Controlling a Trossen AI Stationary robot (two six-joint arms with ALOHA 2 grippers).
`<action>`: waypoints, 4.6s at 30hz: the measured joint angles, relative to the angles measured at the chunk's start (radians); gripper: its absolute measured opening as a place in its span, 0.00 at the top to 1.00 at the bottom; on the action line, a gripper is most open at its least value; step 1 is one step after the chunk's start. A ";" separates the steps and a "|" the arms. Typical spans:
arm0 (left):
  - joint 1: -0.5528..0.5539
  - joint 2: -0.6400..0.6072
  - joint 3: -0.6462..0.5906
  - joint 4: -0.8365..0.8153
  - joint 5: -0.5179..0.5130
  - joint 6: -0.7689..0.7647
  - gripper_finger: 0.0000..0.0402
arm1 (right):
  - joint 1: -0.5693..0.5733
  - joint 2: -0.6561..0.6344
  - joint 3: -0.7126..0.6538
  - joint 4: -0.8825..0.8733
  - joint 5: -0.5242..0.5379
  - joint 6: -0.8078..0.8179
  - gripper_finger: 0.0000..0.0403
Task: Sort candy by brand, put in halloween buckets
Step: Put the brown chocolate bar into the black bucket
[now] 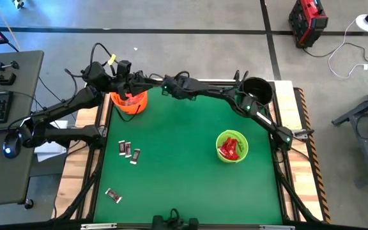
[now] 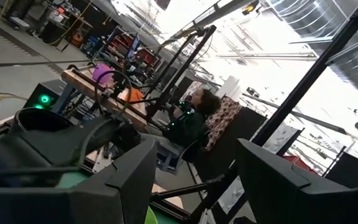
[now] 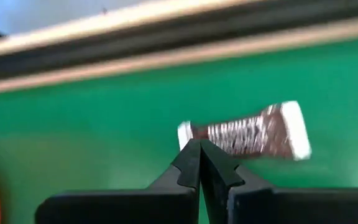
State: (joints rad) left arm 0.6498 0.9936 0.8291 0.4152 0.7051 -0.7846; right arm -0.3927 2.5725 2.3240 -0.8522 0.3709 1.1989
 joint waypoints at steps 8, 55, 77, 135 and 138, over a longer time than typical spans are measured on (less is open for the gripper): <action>0.000 0.000 0.000 0.001 -0.042 -0.017 0.49 | -0.061 0.000 0.010 -0.026 -0.167 0.153 1.00; 0.134 -0.124 0.001 0.307 0.297 -0.440 0.49 | -0.153 -0.072 0.018 -0.224 -0.452 0.202 1.00; -0.074 0.318 0.272 -0.631 -0.180 0.336 0.51 | -0.193 -0.719 0.017 -0.720 0.039 -0.428 1.00; 0.019 1.442 1.208 -1.460 -0.640 1.166 0.39 | -0.050 -0.915 0.017 -0.719 -0.083 -0.681 1.00; 0.018 1.442 1.208 -1.459 -0.649 1.176 0.40 | -0.050 -0.915 0.017 -0.719 -0.082 -0.696 1.00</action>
State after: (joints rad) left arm 0.6678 2.4353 2.0367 -1.0435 0.0564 0.3914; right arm -0.4423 1.6577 2.3409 -1.5707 0.2885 0.5026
